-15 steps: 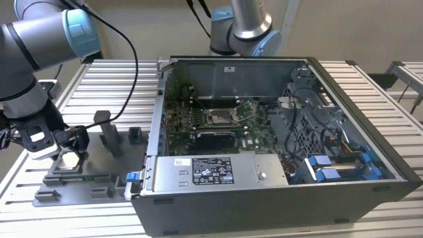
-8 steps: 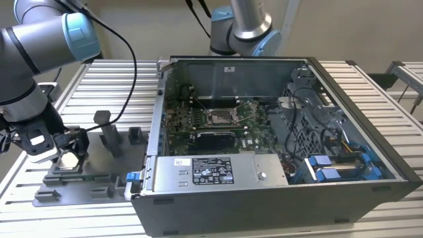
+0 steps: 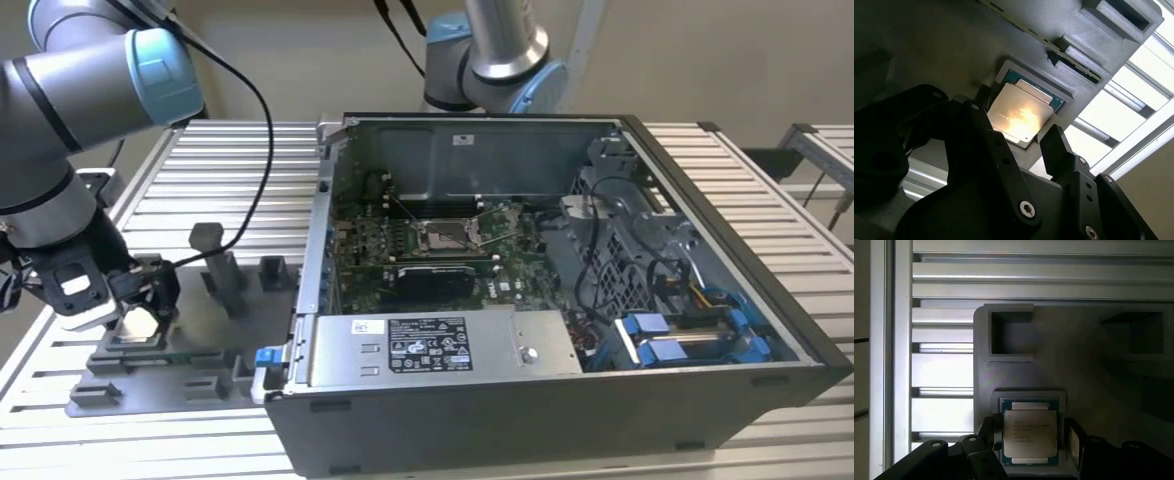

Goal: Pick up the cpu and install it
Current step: 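Place the cpu into insertion slot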

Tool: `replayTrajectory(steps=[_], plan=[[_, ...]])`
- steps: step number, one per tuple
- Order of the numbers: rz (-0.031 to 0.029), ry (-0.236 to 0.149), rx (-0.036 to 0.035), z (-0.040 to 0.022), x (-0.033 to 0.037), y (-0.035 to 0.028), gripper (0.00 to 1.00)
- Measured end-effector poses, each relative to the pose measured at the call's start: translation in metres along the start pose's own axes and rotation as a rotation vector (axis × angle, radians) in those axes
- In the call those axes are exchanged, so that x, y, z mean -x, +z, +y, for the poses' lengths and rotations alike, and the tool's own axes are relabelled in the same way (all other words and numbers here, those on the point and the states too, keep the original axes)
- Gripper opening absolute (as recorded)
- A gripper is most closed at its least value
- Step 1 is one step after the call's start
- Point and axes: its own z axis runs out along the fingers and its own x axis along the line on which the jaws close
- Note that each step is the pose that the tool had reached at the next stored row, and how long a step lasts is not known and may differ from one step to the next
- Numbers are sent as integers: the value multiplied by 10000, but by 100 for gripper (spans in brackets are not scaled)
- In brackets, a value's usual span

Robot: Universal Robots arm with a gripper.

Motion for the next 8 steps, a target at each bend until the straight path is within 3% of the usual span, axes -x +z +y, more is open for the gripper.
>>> replayTrajectory(steps=[3, 8], plan=[[0, 0, 0, 0, -1, 0, 100], [58, 4, 0, 0, -1, -1, 100]])
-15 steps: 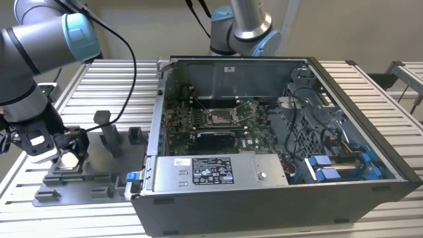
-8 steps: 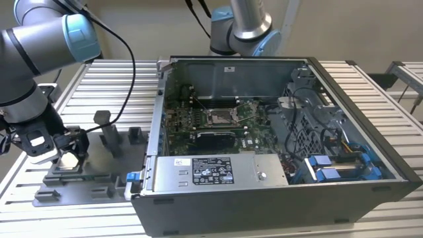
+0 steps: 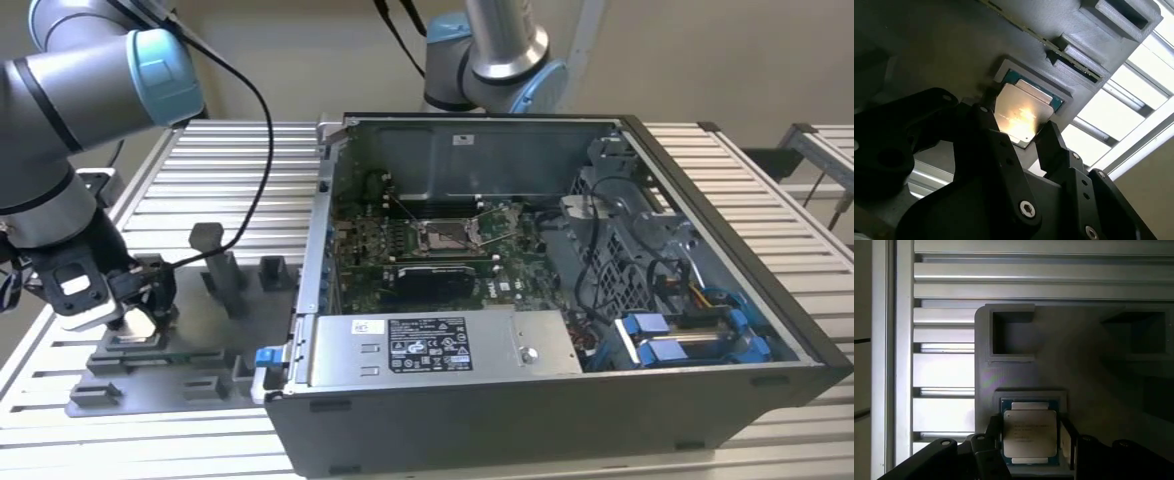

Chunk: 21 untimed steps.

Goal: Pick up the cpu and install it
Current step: 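Place the cpu into insertion slot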

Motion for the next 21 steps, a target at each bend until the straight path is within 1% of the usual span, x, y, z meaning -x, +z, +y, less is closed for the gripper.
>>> replayTrajectory(steps=[3, 10, 11, 13, 15, 17, 19, 21], plan=[[16, 1, -2, 0, 0, -2, 100], [18, -1, -2, 1, 1, -1, 100], [19, -1, -3, 1, 1, -2, 0], [18, 0, -3, 2, 0, -2, 0], [32, 2, -3, 3, 0, -2, 0], [39, 4, -3, 4, 0, -14, 0], [37, 2, 1, 4, 1, -27, 0], [36, 2, 2, 4, 1, -27, 0]])
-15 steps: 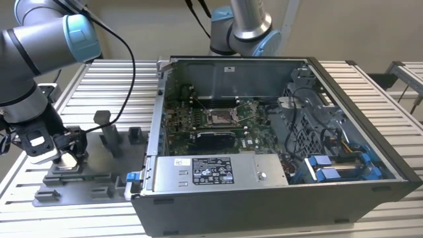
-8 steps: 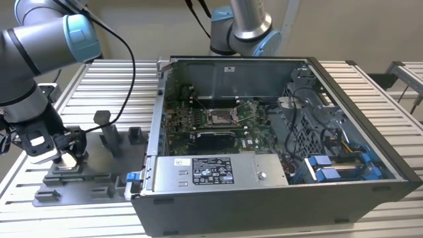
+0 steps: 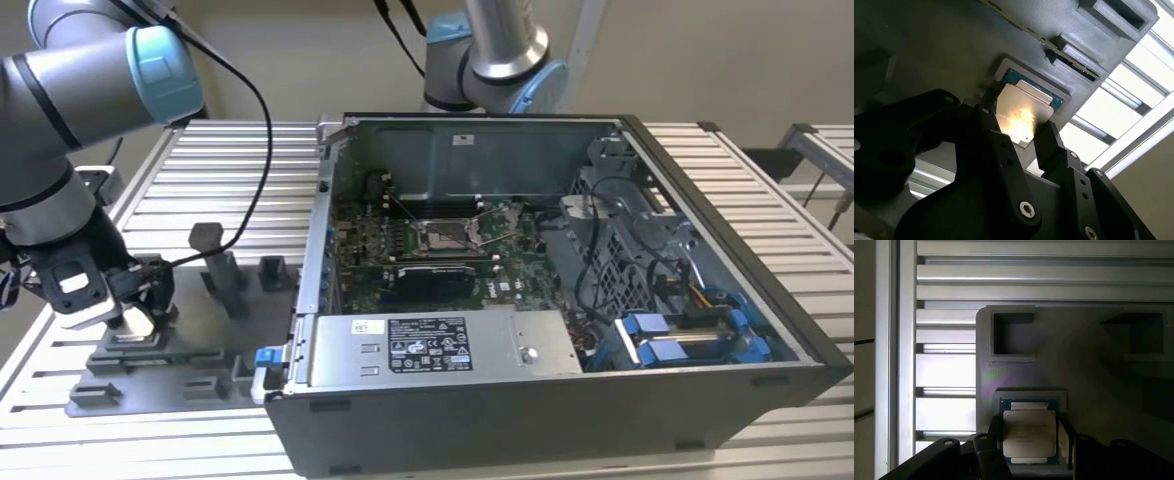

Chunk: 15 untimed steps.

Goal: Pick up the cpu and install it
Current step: 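Place the cpu into insertion slot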

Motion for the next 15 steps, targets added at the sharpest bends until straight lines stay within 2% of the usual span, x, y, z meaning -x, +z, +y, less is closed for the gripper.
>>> replayTrajectory(steps=[9, 11, 15], plan=[[3, 0, -2, 0, 0, -5, 0], [8, 1, -1, 2, -1, -36, 0], [-6, 1, 23, 9, 1, -140, 0]])
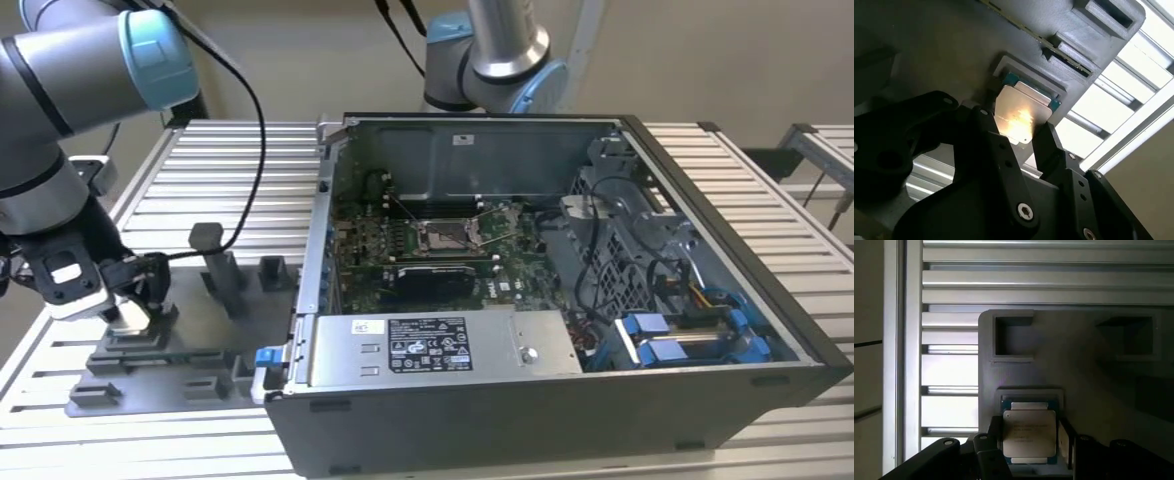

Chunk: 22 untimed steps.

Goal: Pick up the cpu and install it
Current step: 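Place the cpu into insertion slot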

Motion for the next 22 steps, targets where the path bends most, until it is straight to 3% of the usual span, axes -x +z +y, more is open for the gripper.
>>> replayTrajectory(steps=[5, 16, 22], plan=[[-59, -5, 15, 6, 2, -101, 0], [-67, -4, 45, 29, 6, -444, 0], [-95, -6, 64, 38, 8, -580, 0]])
